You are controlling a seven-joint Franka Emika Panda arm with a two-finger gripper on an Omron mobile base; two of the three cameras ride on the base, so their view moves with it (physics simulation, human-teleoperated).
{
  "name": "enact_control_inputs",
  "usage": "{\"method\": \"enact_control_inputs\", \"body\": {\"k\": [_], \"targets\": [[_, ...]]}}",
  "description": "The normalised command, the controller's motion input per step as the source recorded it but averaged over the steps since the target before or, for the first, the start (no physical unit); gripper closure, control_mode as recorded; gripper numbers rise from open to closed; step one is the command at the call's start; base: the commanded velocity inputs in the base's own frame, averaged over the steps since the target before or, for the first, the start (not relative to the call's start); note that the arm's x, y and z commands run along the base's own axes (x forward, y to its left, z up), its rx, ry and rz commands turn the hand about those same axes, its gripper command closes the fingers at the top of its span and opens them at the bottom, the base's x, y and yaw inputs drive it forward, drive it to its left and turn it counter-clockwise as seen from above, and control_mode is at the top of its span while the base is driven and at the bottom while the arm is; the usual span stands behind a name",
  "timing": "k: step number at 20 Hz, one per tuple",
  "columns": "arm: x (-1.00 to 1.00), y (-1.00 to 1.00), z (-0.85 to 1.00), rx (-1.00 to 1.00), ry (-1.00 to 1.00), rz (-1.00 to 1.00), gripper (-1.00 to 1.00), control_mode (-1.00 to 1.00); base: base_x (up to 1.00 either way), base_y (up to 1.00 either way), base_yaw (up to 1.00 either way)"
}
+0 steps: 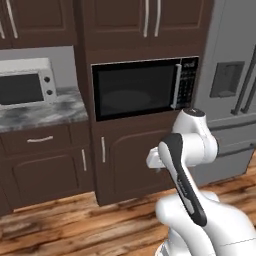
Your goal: Place one of the steaks on the plate and the other in the bowl. Then place the bowl in the fridge.
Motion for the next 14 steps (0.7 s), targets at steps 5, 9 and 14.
{"method": "enact_control_inputs", "body": {"k": [5, 9, 14], "targets": [[0.0, 0.0, 0.0, 0.0, 0.0, 0.0, -1.0, 1.0, 0.43, -1.0, -0.12], [0.0, 0.0, 0.0, 0.0, 0.0, 0.0, -1.0, 1.0, 0.04, -1.0, -0.18], [0.0, 0.0, 0.0, 0.0, 0.0, 0.0, -1.0, 1.0, 0.2, -1.0, 0.01]]}}
